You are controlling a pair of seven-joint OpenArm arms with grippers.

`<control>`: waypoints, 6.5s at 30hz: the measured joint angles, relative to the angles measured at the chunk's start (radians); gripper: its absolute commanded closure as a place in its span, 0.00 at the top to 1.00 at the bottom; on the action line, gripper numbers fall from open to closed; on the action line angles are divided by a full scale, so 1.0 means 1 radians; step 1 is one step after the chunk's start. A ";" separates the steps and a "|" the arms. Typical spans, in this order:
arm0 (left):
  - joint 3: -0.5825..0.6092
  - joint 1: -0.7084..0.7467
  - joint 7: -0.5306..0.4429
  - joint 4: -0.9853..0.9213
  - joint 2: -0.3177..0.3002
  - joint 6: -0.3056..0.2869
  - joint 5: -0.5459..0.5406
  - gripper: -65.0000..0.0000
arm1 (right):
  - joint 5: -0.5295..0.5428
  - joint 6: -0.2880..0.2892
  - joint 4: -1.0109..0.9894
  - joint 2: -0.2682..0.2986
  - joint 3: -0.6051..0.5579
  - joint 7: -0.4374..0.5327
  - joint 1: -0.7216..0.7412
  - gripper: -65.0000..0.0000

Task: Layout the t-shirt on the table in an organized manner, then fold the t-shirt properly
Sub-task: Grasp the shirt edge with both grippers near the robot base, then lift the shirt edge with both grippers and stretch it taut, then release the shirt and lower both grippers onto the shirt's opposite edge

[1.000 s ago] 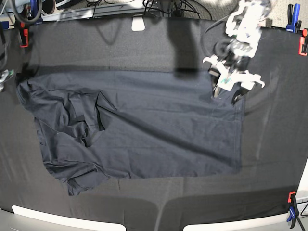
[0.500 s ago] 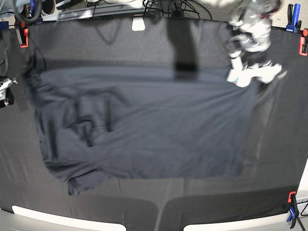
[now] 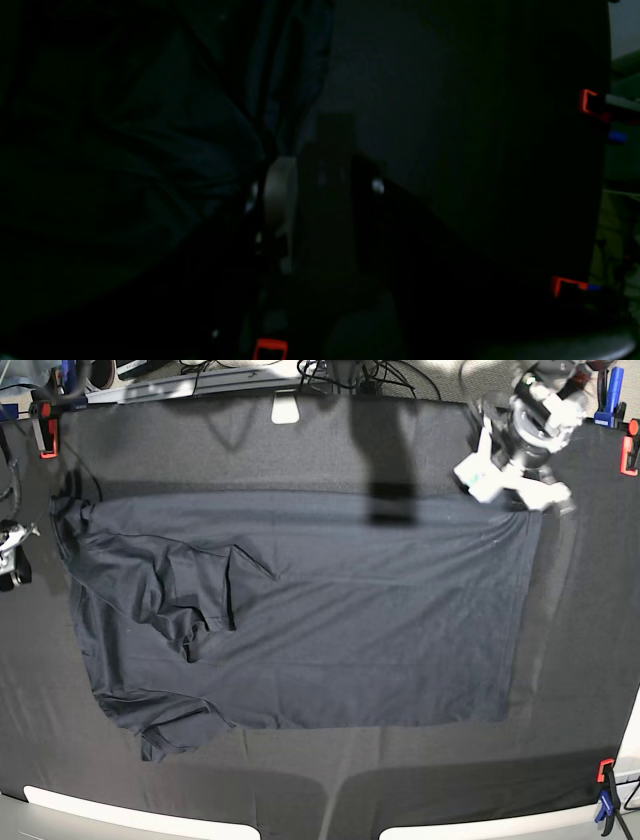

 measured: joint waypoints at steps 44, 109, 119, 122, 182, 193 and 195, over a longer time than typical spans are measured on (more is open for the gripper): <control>0.002 -0.053 -0.132 -0.182 -0.084 0.084 0.023 0.00 | -0.723 -0.021 0.237 0.139 -0.625 0.336 -0.274 0.28; 0.002 0.208 0.095 -0.061 -0.087 0.267 0.218 0.00 | -0.947 -0.436 0.239 0.320 -0.832 0.215 -0.530 0.00; 0.001 0.294 0.138 0.010 -0.089 0.268 0.224 0.00 | -1.004 -0.469 0.315 0.346 -0.830 0.172 -0.629 0.00; 0.001 0.295 0.148 0.023 -0.090 0.268 0.227 0.00 | -1.012 -0.470 0.318 0.347 -0.830 0.168 -0.632 0.00; 0.000 -1.231 -0.055 -1.366 0.058 -0.130 -0.959 0.43 | -0.814 -0.823 0.290 -0.367 -0.698 0.135 -0.048 0.43; -0.001 -1.212 -0.137 -1.646 0.085 -0.310 -1.097 0.43 | -0.814 -0.822 0.290 -0.366 -0.699 0.127 -0.047 0.43; -0.001 -1.201 -0.130 -1.643 0.093 -0.314 -1.115 0.43 | -0.814 -0.822 0.290 -0.366 -0.699 0.114 -0.047 0.43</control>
